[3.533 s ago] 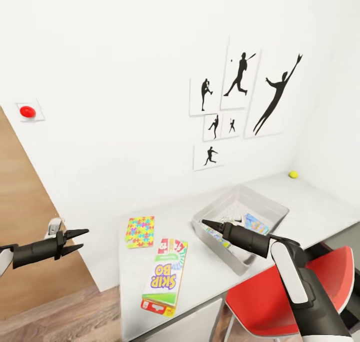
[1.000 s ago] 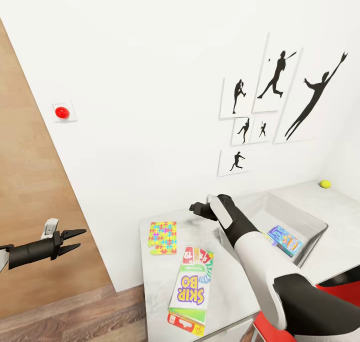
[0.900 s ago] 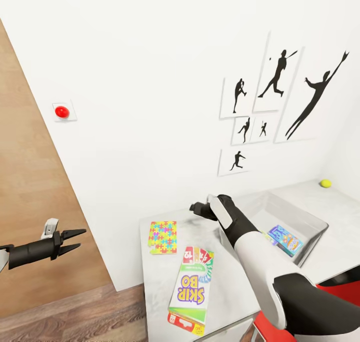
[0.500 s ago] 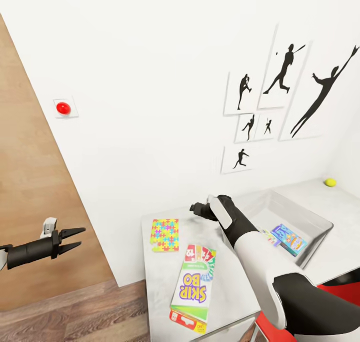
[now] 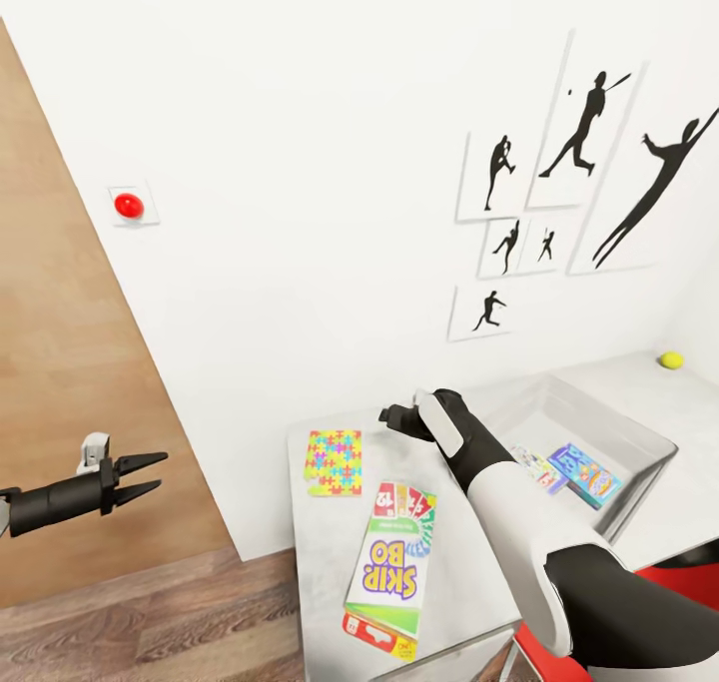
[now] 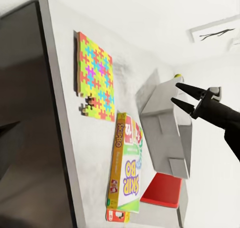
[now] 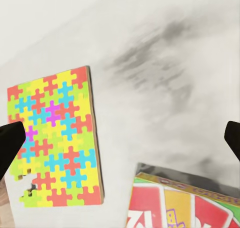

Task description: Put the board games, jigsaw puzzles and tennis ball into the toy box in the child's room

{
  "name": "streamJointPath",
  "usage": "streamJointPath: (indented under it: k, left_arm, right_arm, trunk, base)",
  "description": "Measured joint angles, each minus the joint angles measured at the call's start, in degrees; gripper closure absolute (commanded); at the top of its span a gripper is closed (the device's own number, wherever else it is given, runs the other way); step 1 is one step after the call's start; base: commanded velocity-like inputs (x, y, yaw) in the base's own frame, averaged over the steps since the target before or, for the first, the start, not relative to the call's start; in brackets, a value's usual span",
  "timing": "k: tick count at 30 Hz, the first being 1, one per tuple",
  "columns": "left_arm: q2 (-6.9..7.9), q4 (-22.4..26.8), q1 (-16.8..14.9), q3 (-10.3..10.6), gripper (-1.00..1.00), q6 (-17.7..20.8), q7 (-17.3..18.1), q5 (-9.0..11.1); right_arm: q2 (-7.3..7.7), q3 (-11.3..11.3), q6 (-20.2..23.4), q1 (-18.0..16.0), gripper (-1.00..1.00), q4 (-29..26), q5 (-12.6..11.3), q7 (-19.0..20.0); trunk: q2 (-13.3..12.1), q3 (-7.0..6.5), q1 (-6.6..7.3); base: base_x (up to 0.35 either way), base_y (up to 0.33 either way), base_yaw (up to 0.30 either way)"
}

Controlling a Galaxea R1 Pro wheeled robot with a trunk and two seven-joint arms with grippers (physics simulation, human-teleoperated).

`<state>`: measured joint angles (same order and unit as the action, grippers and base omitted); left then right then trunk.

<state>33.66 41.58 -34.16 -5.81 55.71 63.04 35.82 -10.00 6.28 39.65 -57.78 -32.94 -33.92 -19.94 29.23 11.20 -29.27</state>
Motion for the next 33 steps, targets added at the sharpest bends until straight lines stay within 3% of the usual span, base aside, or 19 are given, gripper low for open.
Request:
streamJointPath:
  k: [6,9,11,16,19,33]
  left_arm:
    - [0.03,0.0,0.0,0.2,-1.00,-0.1,1.1,0.3]
    - [-0.05,0.1,0.0,0.7,-1.00,-0.3,3.7,0.1]
    - [-0.09,0.2,0.0,1.7,-1.00,-1.4,5.7,-0.1]
    - [-0.12,0.2,0.0,6.5,-1.00,-4.8,10.1,-0.3]
    - [-0.14,0.3,0.0,8.1,-1.00,-5.3,11.6,-0.5]
    - [-0.04,0.2,0.0,9.3,-1.00,-5.8,12.7,-0.6]
  right_arm:
    - [0.00,0.0,-0.1,0.0,-1.00,0.0,0.0,0.0]
    - [0.00,0.1,-0.1,0.0,-1.00,0.0,0.0,0.0]
    - [0.00,0.1,-0.1,0.1,-1.00,0.0,-0.1,0.0]
    - [0.00,0.0,-0.1,0.1,-1.00,0.0,-0.1,0.0]
    - [0.00,0.0,-0.1,0.0,-1.00,0.0,-0.1,0.0]
    - [0.00,0.1,-0.1,0.0,-1.00,0.0,0.1,-0.1]
  trunk:
    - [0.0,0.51,0.00]
    - [0.0,0.61,0.00]
    - [0.0,0.64,0.00]
    - [0.0,0.74,0.00]
    - [0.0,0.91,0.00]
    - [0.0,2.16,0.00]
  base:
    - [0.000,0.000,-0.014]
    - [0.000,0.000,-0.015]
    - [0.000,0.000,-0.006]
    - [0.000,0.000,-0.002]
    - [0.000,0.000,0.000]
    - [0.000,0.000,0.000]
